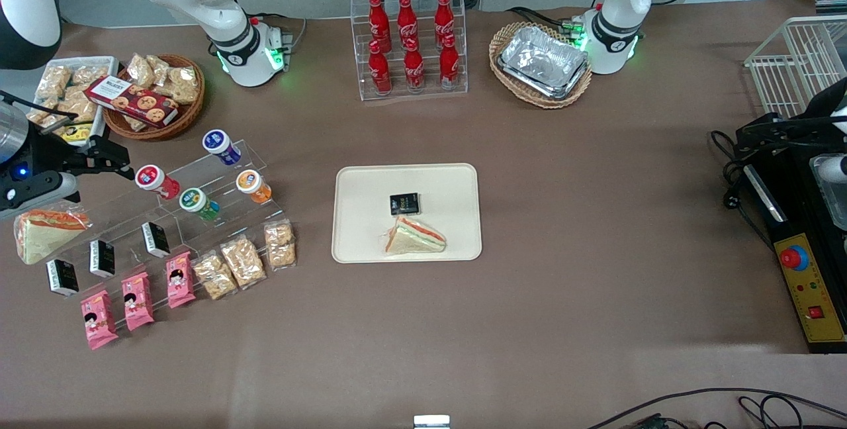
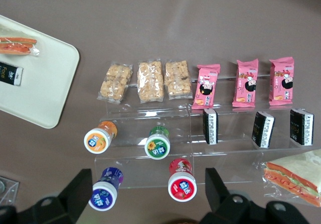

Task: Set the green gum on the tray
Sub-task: 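Move the right gripper over the green-lidded gum bottle on the rack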

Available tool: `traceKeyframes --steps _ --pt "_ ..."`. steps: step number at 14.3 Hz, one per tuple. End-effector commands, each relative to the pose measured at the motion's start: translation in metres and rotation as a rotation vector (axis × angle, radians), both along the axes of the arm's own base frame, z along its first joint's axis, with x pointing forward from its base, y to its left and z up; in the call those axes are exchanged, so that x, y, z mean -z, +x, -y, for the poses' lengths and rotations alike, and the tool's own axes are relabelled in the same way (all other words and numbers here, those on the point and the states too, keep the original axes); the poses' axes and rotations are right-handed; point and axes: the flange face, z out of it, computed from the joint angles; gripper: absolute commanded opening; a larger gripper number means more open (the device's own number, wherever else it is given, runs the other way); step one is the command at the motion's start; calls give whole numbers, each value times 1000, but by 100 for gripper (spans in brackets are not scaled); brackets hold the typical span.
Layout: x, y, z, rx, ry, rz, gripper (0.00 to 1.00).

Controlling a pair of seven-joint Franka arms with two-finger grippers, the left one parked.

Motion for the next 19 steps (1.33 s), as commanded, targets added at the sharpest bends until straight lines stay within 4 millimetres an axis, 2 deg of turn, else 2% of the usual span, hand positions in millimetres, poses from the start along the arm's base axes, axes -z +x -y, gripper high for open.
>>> traceKeyframes --steps 1,3,5,11,14,19 --pt "14 -8 5 -20 21 14 100" --pt "32 -20 11 -12 26 35 100" --pt "58 -31 12 -7 29 59 100" --pt "156 -55 14 -21 -17 96 100" --pt "198 -72 13 -21 -17 123 100" --pt "245 -94 11 -20 -19 156 100"
